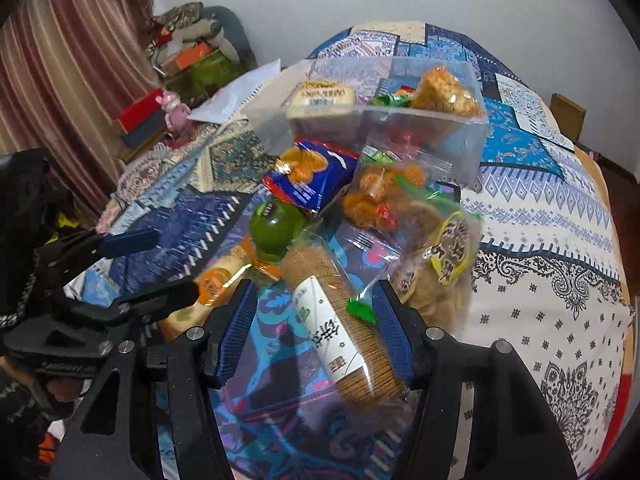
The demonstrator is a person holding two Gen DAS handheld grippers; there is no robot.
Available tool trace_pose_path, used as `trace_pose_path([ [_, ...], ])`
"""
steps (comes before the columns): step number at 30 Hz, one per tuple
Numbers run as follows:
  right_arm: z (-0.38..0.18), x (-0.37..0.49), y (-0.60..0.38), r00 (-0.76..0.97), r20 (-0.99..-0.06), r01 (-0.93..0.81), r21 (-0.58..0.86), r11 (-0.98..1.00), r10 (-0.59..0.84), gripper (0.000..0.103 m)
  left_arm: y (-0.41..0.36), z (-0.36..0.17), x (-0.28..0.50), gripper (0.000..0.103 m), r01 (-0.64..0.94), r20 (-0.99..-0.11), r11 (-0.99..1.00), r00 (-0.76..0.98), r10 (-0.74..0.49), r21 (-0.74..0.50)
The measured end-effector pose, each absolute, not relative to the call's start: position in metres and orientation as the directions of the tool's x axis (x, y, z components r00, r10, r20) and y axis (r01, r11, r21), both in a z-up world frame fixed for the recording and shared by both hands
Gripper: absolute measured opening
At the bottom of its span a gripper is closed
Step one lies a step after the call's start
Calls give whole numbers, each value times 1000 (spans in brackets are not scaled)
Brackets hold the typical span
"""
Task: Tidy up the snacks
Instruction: 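Grasp the rice cake pack with the left gripper while the right grasps the cracker tube, then carry the rice cake pack and cracker tube over the clear box and release both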
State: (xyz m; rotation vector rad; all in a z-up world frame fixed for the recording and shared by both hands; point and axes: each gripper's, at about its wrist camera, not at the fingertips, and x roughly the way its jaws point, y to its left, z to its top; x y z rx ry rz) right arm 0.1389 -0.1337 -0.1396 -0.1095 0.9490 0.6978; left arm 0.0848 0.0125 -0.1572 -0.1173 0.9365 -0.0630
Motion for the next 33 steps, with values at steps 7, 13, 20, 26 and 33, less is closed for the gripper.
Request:
trace_pose_path([
  [7,-163,144,-138,348,-819,-563,207,801,456,54,0,-172,89,81,18,-808,989,575,-128,-144],
  [13,-165,138,-143,331,-822,-559,225,798,464,43,-9,-189,93,63,14,-819,992,563,-109,-122],
  [20,-164,130,-137,348,-819,-574,199,794,457,34,-7,-184,83,35,21,-798,994,594,-100,-109],
  [26,-155,125,-138,356,-798,-578,221,785,487,34,5,-159,74,35,4,-755,993,649,-90,-114],
  [33,-121,124,-146,414,-742,-580,233,781,528,34,19,-127,80,35,-1,-700,990,707,-100,-143],
])
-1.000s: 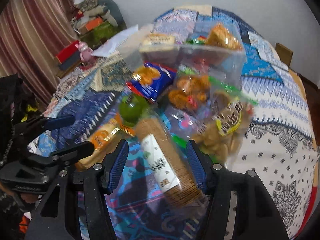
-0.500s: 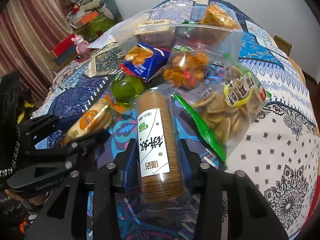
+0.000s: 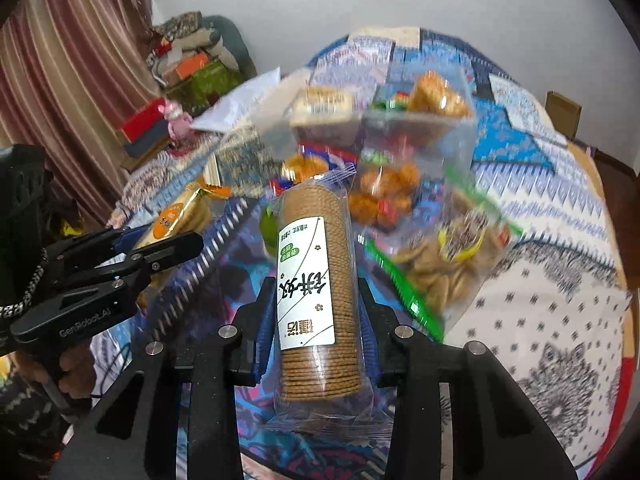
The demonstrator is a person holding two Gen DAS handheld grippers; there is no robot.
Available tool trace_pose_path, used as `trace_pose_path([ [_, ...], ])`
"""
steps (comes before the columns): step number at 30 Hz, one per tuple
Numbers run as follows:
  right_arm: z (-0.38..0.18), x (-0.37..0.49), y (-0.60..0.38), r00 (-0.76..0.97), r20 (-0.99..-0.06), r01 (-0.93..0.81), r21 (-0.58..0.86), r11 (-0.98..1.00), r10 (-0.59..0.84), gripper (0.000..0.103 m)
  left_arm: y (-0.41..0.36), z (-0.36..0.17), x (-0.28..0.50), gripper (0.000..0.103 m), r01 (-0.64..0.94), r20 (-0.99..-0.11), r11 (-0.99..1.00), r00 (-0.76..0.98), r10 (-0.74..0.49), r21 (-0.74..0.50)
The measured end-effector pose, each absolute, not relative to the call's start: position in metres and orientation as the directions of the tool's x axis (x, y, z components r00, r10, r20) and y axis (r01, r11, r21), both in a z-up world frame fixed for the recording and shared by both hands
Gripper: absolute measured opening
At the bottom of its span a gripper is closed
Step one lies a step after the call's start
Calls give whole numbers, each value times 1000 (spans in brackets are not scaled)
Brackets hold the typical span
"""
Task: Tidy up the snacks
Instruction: 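Carry the rice cake pack and cracker tube over the clear box and release both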
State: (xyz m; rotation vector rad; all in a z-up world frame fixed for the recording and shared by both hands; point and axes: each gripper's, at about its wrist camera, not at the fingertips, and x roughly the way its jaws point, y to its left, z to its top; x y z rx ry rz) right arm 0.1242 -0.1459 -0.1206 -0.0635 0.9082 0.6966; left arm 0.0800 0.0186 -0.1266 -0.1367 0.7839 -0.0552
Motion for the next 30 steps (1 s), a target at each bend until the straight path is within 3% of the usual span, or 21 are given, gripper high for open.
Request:
trace_pose_path([
  [14,-60,170,-135,539,-637,-583,190,790,551,34,44,-73,142,35,-25,-607,986,791,-82,-166],
  [30,-54,247,-103,566,-613,-556,211,804,552,34,74,-79,239,35,-74,-629,986,776,-36,-148],
])
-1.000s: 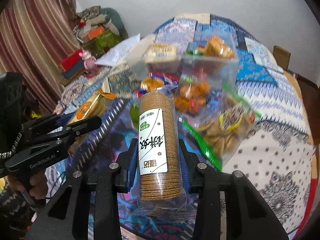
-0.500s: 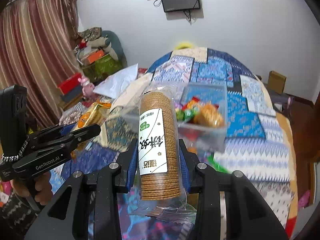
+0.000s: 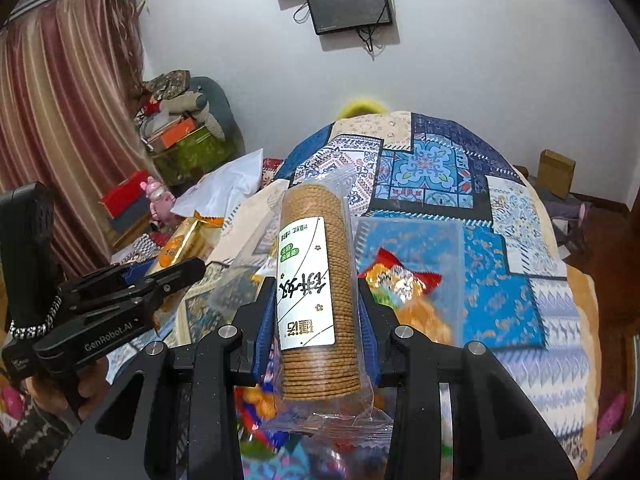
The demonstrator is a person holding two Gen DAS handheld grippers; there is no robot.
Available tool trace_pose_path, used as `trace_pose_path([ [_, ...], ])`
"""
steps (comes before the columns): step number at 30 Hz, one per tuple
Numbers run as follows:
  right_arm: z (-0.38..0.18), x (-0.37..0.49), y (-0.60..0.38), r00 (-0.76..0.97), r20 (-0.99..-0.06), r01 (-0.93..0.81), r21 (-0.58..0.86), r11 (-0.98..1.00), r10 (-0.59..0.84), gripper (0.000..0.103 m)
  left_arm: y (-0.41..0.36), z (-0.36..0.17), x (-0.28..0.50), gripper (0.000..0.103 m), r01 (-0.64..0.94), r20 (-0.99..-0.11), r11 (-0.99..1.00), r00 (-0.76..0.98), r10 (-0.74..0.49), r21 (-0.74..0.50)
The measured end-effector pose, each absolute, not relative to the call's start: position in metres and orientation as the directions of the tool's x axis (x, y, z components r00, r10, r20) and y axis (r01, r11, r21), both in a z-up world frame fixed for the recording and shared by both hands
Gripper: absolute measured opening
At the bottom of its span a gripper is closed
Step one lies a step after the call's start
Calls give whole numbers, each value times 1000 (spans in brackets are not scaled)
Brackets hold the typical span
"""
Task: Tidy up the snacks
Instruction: 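Carry the rice cake pack and cracker tube over the clear box and release both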
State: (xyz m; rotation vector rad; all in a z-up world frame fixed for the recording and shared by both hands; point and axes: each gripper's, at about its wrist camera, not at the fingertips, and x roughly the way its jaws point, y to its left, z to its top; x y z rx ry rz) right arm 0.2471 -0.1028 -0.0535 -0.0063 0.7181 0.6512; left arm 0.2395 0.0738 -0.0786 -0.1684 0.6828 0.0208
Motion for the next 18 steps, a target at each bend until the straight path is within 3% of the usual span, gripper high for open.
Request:
trace_pose_path([
  [18,-103,313,-61,513,-704,-518,202,831,491,34,78,-134,326,35,-91,-721,992,693,-1,-89],
])
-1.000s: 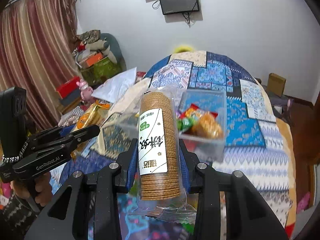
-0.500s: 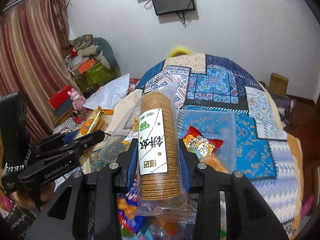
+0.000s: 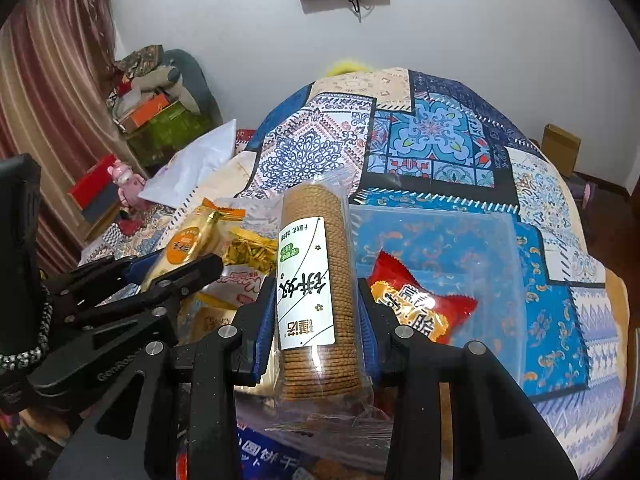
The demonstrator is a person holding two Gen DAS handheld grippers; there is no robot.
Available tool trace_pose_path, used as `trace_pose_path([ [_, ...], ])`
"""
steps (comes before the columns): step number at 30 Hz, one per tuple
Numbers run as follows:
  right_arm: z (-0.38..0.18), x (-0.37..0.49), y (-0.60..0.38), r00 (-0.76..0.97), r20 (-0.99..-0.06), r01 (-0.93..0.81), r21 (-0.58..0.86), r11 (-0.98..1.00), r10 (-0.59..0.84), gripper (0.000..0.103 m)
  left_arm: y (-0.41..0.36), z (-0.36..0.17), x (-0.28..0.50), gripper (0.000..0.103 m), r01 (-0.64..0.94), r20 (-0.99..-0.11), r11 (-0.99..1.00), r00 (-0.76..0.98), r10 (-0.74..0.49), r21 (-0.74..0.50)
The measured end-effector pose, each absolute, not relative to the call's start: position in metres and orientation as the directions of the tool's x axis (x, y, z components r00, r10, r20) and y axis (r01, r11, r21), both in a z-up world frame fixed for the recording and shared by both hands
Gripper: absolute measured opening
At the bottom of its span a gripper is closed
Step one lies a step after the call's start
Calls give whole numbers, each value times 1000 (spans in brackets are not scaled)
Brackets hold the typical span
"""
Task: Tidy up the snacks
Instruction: 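Carry the rice cake pack and cracker tube over the clear box and release both, then grasp the green-lidded jar with the left gripper while the right grasps the green-striped cracker bag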
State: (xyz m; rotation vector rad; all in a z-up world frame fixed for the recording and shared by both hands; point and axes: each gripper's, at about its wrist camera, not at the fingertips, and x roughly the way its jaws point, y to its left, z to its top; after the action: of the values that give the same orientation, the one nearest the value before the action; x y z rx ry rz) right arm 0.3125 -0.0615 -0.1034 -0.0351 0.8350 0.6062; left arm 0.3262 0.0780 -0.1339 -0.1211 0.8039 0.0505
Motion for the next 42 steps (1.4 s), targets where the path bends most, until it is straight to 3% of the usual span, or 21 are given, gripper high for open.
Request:
trace_pose_path([
  [4,-107,314,-55,513,-718,-525,172,834,471,35,80,-140,328,38,-112,-734,988,679,0,-103],
  [7,-104,312,-55,531,-712,-520,155,840,460,36,81,-139,326,52,-108,-738,987,675,-14,-117],
  [25,-51,253,-97,586,-653,-538,129,833,480,39,63,-88,246,55,-74,-685,988,727,-39,-135],
  [28,-47,239,-108,597,-646,-536,122,836,477,44,57,-86,227,57,-68,-686,988,726,-45,-137],
  [33,-46,213,-130,605,-648,-533,103,840,463,47,44,-92,200,63,-55,-703,989,709,-57,-136],
  [42,-73,186,-164,574,-694,-510,113,853,435,57,22,-131,169,64,-32,-774,989,627,-94,-145],
])
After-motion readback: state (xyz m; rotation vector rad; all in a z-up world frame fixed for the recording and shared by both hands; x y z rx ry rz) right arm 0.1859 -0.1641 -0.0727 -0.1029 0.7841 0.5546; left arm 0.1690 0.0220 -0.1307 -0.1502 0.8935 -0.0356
